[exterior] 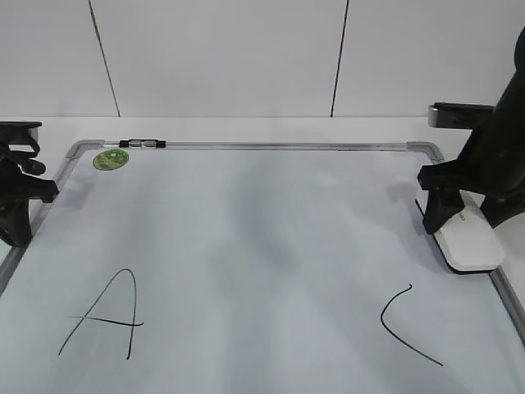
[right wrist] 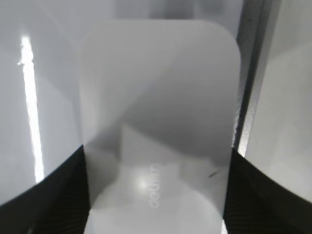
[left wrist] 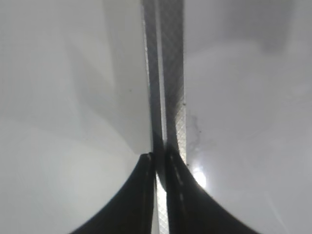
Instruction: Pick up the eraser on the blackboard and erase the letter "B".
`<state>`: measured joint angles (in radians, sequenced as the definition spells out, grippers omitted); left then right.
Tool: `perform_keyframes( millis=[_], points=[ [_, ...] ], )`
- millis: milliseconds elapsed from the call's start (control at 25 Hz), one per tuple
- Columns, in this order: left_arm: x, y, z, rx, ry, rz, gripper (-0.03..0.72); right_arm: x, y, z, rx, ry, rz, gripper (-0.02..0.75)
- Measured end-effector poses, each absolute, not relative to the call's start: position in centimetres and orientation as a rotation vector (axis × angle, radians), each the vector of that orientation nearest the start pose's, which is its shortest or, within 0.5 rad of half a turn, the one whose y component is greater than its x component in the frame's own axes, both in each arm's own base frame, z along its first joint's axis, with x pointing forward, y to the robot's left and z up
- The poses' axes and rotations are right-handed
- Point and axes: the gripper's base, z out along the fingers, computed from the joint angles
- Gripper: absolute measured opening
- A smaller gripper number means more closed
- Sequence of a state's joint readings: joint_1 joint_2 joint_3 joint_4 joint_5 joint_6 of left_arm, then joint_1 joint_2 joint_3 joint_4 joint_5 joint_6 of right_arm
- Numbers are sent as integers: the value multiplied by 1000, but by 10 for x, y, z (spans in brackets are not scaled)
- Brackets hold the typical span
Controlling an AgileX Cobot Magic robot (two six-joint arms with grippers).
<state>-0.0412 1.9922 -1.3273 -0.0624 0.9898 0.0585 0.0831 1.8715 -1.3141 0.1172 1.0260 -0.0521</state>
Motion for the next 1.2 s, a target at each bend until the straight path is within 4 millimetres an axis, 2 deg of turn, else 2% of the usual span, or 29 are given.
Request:
perform_keyframes(
  millis=[360,1200],
  points=[
    [373,-20,156,100,3136,-87,34,364,39,176,-95,3102,157,528],
    [372,-21,156,98,3137,-89,34,364,39,176,-78,3102,144,533]
  ],
)
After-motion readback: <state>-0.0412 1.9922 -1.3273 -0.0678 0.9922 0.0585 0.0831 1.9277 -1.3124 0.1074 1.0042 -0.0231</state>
